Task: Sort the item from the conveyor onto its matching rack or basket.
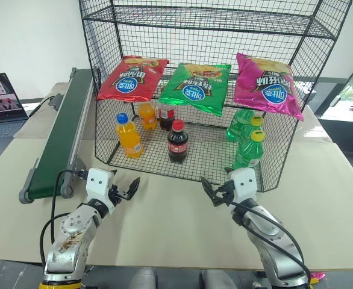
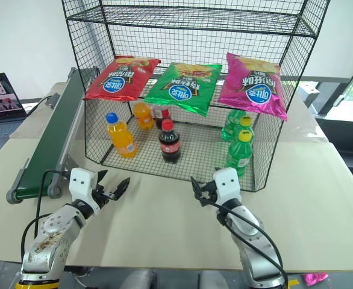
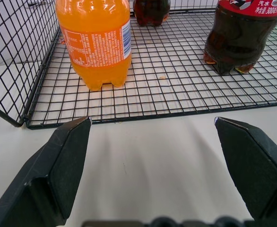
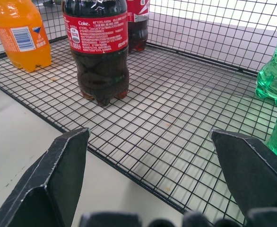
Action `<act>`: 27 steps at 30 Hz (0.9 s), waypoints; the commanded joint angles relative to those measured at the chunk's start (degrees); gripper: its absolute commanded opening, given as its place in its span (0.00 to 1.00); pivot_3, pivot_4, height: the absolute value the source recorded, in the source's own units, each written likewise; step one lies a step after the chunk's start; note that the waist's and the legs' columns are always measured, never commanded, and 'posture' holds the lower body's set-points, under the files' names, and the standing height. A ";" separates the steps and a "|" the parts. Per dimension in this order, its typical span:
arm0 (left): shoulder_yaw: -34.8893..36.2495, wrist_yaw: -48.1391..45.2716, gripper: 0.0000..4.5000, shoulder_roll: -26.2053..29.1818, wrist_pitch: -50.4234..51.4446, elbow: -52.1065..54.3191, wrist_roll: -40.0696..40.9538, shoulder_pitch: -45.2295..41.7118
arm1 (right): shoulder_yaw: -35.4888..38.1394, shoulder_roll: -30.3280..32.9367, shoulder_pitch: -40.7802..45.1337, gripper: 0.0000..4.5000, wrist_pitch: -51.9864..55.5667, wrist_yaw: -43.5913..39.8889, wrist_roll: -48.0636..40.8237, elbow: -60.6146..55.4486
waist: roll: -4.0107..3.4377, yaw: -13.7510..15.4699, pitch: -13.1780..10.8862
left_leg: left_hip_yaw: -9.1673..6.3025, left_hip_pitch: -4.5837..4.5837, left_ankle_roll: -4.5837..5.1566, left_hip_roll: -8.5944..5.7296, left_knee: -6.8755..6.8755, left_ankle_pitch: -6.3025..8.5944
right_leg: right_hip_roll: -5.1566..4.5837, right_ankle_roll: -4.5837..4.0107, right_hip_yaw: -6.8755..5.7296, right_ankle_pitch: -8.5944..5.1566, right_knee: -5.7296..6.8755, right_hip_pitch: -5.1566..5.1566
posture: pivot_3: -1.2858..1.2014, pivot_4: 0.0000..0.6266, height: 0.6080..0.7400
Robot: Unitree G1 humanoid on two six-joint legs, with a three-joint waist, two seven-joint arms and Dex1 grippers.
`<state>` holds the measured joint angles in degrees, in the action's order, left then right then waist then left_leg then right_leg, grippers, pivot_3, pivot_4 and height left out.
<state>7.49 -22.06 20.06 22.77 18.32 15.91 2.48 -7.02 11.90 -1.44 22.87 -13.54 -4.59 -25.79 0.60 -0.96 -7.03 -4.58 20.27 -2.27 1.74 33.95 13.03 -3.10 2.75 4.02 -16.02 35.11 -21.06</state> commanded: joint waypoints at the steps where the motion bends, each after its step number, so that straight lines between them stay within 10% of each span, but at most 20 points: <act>1: 0.65 0.26 0.99 1.04 -0.51 2.04 -0.68 -0.07 | 0.25 0.18 0.65 1.00 -0.57 -0.26 -0.05 -2.72 | 0.00 -0.01 0.00 | 0.00 0.00 0.00 0.00 0.00 0.00 | 0.00 0.00 0.00 0.00 0.00 0.00 | 0.52 0.24 0.98; 27: 1.57 2.05 0.99 0.23 -0.63 2.63 -0.17 1.03 | 0.76 1.39 2.84 1.00 2.63 -2.21 -1.12 -4.82 | 0.00 0.03 0.00 | 0.00 0.00 0.00 0.00 0.01 0.00 | 0.00 -0.03 0.00 0.02 0.01 0.00 | 0.52 0.24 0.98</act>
<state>8.22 -19.76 19.93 22.44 18.35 15.16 3.46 -6.38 13.46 1.37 25.94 -15.79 -5.30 -28.11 0.60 -0.93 -7.02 -4.58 20.27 -2.27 1.74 33.96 13.03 -3.11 2.72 4.02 -16.01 35.12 -21.06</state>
